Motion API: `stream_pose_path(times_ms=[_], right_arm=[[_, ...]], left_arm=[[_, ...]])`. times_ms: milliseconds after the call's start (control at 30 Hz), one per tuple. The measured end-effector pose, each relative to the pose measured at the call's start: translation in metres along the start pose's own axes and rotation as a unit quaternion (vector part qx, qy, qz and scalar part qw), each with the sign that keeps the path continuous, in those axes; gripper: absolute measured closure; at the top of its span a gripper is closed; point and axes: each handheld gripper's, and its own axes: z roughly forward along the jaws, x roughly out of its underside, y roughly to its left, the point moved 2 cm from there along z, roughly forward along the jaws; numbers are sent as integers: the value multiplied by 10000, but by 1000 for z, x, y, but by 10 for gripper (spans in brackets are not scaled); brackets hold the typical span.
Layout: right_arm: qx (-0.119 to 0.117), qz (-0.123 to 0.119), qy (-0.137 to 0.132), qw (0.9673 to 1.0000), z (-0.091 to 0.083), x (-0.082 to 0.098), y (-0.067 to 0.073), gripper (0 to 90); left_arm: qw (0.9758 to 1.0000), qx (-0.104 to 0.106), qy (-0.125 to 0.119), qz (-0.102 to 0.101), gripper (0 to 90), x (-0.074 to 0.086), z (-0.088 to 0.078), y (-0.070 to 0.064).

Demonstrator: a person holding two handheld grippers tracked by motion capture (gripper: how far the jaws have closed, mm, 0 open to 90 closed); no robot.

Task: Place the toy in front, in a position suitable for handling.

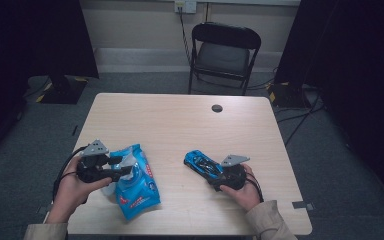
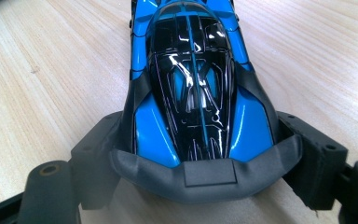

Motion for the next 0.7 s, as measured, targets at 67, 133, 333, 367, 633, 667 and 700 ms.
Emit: stream_pose_path(times_ms=[67, 133, 333, 367, 633, 667, 700], right_arm=[[1, 0, 1, 10000, 0, 0, 0, 224], [-1, -1, 0, 10000, 0, 0, 0, 224], [0, -2, -1, 10000, 0, 0, 0, 225], [1, 0, 0, 10000, 0, 0, 0, 225], [0, -1, -1, 10000, 0, 0, 0, 225], [0, 1, -1, 10000, 0, 0, 0, 224], [-1, 3, 0, 10000, 0, 0, 0, 224]], left_arm=[[10000, -12, -6, -23, 491, 0, 3, 0], [9999, -29, 12, -101, 531, 0, 5, 0], [9996, 52, 95, -275, 674, -2, 8, 1], [9995, 66, 85, -288, 707, -3, 8, 1], [9997, -57, 131, -181, 852, -6, 6, 2], [9997, -45, 131, -191, 868, -6, 6, 2], [9997, -27, 123, -227, 873, -7, 5, 2]])
